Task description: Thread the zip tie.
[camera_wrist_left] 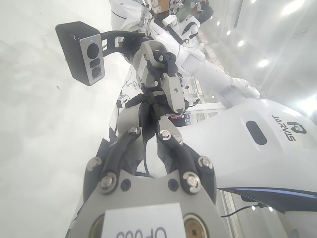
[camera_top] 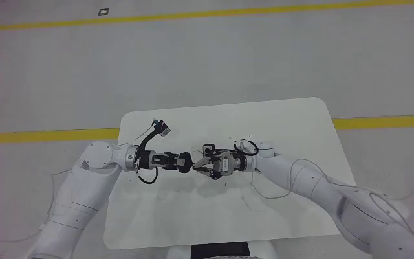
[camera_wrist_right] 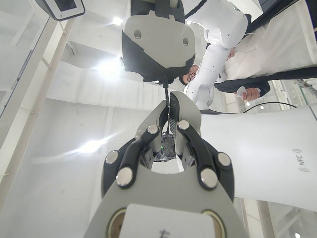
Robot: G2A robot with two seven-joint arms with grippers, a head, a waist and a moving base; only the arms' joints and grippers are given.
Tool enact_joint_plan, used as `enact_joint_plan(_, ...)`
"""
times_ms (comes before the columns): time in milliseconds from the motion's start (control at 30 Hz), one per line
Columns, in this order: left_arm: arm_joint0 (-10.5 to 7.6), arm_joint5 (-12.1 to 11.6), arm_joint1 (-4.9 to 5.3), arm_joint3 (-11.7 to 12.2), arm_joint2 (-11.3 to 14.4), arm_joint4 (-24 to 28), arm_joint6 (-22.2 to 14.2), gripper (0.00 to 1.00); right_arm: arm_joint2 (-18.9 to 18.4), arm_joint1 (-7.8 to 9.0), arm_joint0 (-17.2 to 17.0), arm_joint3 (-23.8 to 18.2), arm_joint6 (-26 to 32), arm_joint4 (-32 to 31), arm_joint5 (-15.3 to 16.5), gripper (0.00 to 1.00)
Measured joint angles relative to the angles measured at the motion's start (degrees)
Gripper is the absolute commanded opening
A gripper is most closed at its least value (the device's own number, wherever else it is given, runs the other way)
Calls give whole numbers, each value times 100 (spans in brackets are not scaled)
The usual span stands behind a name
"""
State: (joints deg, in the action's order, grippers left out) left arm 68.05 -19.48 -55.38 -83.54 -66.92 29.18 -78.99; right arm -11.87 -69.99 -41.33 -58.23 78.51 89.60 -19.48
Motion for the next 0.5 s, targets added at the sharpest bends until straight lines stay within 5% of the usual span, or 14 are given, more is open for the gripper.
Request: enact_joint_plan(500,0,0,0,0,0,0,0,0,45,-79,-5,135,-77,35,0,0)
